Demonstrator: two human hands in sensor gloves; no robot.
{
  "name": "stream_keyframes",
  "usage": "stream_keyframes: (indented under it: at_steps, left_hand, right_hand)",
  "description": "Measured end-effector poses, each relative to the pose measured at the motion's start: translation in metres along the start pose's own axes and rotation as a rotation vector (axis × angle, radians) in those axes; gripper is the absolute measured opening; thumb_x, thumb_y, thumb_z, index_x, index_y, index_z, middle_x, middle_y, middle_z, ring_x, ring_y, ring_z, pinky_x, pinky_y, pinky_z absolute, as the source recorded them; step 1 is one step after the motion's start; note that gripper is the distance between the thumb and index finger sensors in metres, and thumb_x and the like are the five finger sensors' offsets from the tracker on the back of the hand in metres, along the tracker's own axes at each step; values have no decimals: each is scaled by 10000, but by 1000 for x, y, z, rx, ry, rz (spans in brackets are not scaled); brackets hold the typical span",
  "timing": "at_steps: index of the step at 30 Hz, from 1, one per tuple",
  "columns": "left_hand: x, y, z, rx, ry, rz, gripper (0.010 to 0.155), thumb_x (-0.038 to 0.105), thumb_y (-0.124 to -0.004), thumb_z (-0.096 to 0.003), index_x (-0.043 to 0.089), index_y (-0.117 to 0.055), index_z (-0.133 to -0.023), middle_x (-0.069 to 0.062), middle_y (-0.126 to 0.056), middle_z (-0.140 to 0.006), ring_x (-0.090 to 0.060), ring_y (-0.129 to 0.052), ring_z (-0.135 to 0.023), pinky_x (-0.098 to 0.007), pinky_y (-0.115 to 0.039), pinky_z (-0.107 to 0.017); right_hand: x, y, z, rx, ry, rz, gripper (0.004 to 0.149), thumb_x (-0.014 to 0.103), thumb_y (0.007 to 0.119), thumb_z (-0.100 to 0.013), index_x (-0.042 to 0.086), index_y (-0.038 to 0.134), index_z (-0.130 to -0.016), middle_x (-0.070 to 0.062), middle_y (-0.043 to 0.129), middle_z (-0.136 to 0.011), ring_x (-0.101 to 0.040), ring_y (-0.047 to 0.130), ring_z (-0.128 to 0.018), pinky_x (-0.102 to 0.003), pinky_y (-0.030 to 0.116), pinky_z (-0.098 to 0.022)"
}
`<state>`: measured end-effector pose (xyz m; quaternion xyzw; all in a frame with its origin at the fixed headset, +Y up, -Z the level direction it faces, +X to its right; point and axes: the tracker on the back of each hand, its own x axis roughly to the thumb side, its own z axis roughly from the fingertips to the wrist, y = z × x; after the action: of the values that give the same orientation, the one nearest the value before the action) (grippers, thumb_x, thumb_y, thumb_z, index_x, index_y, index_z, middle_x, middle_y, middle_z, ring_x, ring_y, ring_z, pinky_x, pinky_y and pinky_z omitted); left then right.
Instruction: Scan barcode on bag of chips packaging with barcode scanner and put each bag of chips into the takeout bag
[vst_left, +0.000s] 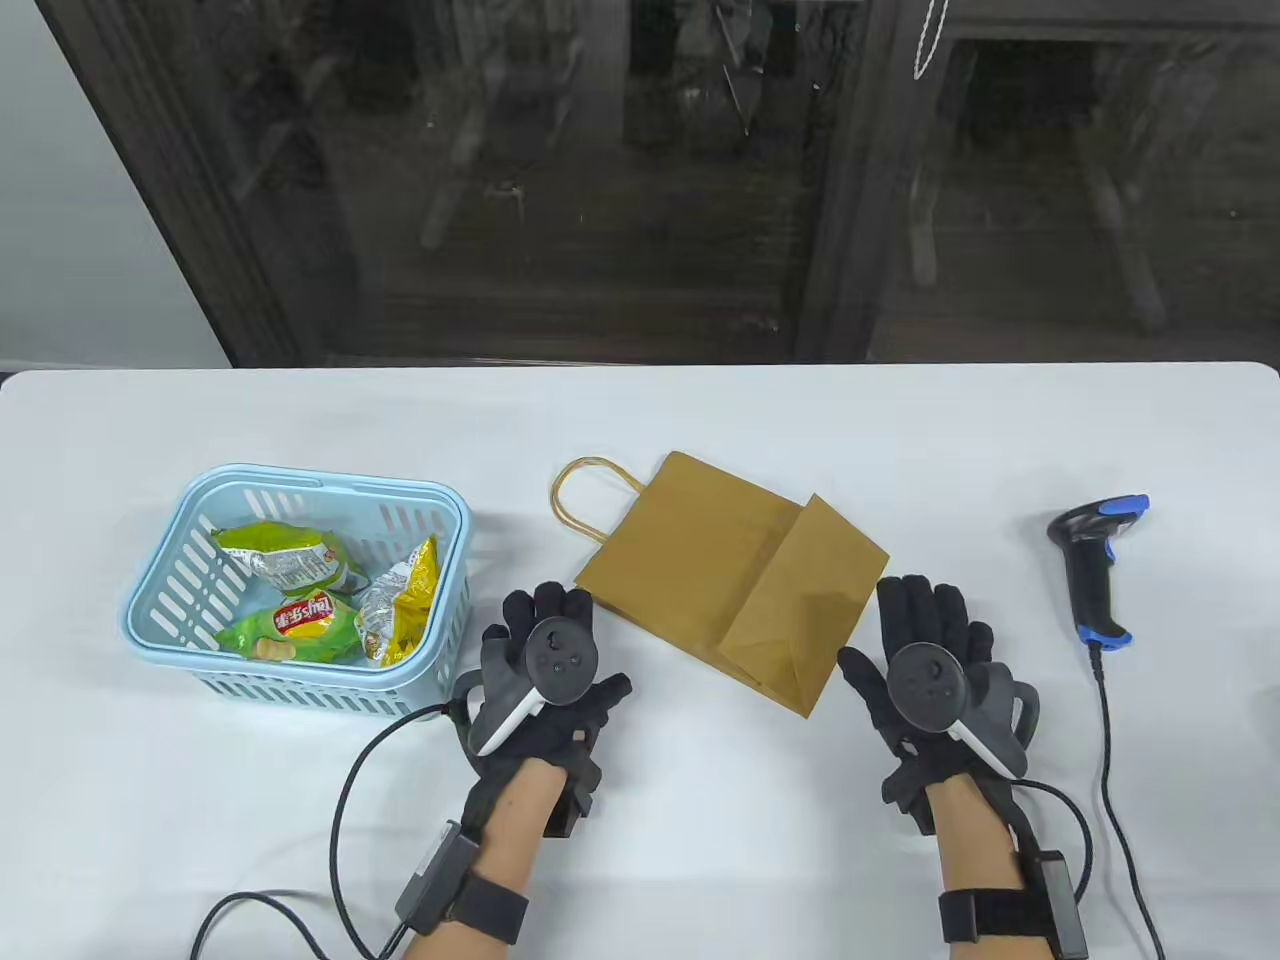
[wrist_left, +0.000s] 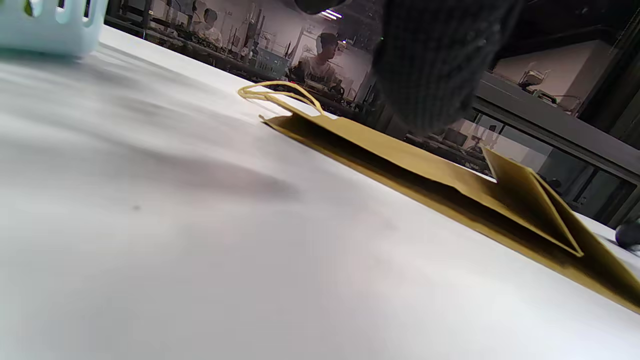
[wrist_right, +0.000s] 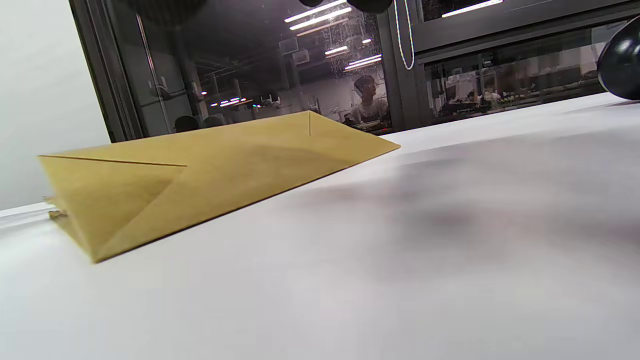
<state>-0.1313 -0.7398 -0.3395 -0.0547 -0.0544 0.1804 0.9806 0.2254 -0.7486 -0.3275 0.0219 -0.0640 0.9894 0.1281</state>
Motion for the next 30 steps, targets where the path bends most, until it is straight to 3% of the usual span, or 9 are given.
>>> stream_keyframes:
  at_steps: [30]
  left_hand:
    - [3,-4,2,-26,-1,11,897,434,-845,-492,118,-293,-1124,-195,-190,-1176,-485,-69,-999,-679,-176,-647]
  right_hand:
    - [-4,1,-5,-26,30,-85,790,544,594,-529,140,269,-1124,-177,249,-1162,-503,266,-1028,-683,340,-685]
